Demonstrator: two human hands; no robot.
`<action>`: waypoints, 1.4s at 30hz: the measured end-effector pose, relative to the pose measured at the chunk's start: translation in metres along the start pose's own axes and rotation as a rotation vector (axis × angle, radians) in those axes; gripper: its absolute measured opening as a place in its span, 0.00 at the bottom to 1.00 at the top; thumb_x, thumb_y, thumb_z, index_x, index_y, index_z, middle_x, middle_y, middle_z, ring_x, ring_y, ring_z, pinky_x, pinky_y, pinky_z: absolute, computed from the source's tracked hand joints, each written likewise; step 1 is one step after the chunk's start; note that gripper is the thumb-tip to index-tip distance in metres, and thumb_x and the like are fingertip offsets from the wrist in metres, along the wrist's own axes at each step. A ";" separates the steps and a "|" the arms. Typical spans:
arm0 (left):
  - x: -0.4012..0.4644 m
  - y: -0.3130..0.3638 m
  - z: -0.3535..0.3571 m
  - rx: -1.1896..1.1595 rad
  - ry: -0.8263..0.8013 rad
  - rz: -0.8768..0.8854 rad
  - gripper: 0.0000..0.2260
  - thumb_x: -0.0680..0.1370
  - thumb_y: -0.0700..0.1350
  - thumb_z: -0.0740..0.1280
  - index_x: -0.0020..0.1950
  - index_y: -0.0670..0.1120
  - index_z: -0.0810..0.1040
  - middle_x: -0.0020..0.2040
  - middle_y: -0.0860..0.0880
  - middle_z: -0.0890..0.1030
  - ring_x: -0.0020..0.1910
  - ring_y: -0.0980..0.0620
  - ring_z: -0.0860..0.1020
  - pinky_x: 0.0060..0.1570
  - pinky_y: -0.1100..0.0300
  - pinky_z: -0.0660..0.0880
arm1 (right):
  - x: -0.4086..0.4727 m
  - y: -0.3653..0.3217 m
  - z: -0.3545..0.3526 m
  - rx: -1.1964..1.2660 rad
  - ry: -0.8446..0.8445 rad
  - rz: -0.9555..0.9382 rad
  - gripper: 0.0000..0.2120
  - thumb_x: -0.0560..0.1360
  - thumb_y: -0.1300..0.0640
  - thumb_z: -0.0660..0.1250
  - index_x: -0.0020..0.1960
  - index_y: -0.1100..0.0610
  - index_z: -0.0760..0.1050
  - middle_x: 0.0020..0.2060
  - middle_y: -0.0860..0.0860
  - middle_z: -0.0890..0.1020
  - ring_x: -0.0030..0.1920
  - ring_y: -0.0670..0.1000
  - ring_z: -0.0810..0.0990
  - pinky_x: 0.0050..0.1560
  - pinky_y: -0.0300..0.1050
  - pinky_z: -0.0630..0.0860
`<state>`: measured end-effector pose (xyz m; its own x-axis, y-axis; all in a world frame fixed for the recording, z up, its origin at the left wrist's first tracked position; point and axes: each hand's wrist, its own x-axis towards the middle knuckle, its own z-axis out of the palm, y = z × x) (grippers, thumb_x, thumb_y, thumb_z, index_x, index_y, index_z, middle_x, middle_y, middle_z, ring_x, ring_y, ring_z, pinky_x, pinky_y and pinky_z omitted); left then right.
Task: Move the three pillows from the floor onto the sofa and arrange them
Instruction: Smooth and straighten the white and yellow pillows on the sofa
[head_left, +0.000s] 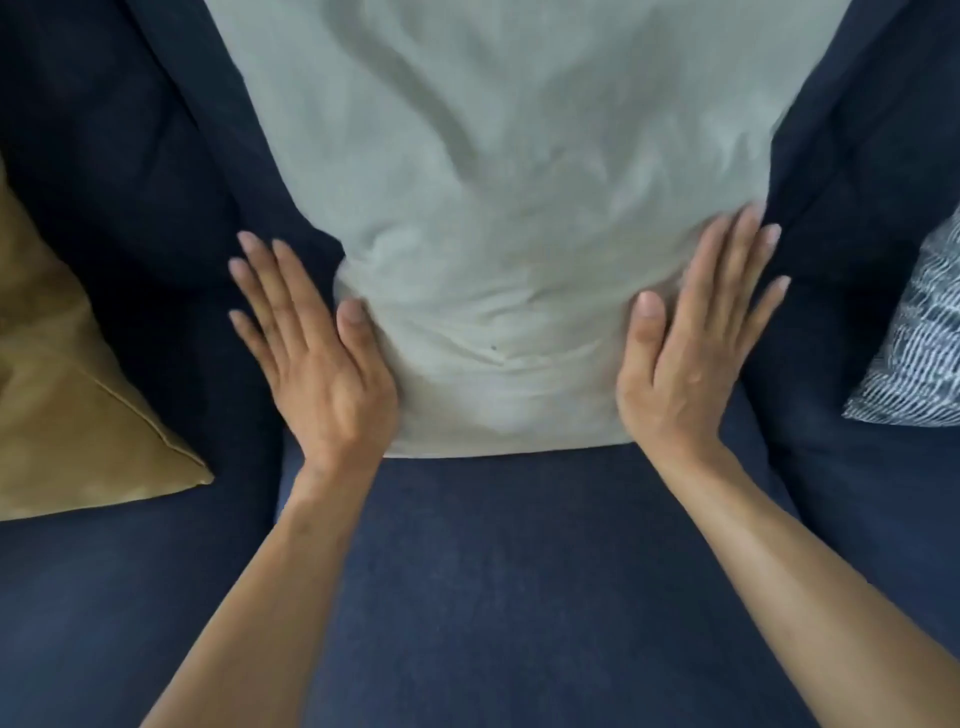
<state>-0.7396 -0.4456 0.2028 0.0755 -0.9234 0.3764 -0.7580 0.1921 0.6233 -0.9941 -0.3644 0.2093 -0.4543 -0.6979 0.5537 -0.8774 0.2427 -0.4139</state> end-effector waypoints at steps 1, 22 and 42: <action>0.004 0.003 -0.011 -0.019 -0.003 0.013 0.28 0.90 0.50 0.48 0.88 0.39 0.49 0.88 0.39 0.48 0.88 0.39 0.45 0.84 0.34 0.46 | 0.008 -0.003 -0.008 0.025 0.010 0.032 0.33 0.89 0.48 0.51 0.86 0.70 0.53 0.85 0.71 0.54 0.86 0.72 0.51 0.83 0.79 0.46; 0.141 0.059 -0.073 0.438 -0.366 0.501 0.33 0.88 0.62 0.43 0.89 0.45 0.46 0.89 0.49 0.44 0.88 0.49 0.41 0.86 0.40 0.43 | 0.158 -0.019 -0.052 -0.121 -0.323 -0.296 0.31 0.92 0.46 0.48 0.89 0.61 0.52 0.89 0.56 0.53 0.89 0.55 0.48 0.88 0.62 0.49; 0.165 0.076 -0.106 0.464 -0.557 0.527 0.32 0.88 0.61 0.42 0.89 0.46 0.49 0.89 0.50 0.46 0.88 0.51 0.41 0.87 0.46 0.42 | 0.192 -0.040 -0.079 -0.140 -0.501 -0.319 0.32 0.91 0.43 0.49 0.87 0.62 0.58 0.87 0.58 0.61 0.88 0.58 0.55 0.89 0.58 0.52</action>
<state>-0.7166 -0.5483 0.3850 -0.5905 -0.8037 0.0729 -0.8000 0.5949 0.0779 -1.0583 -0.4556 0.3893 -0.0675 -0.9747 0.2131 -0.9856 0.0319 -0.1662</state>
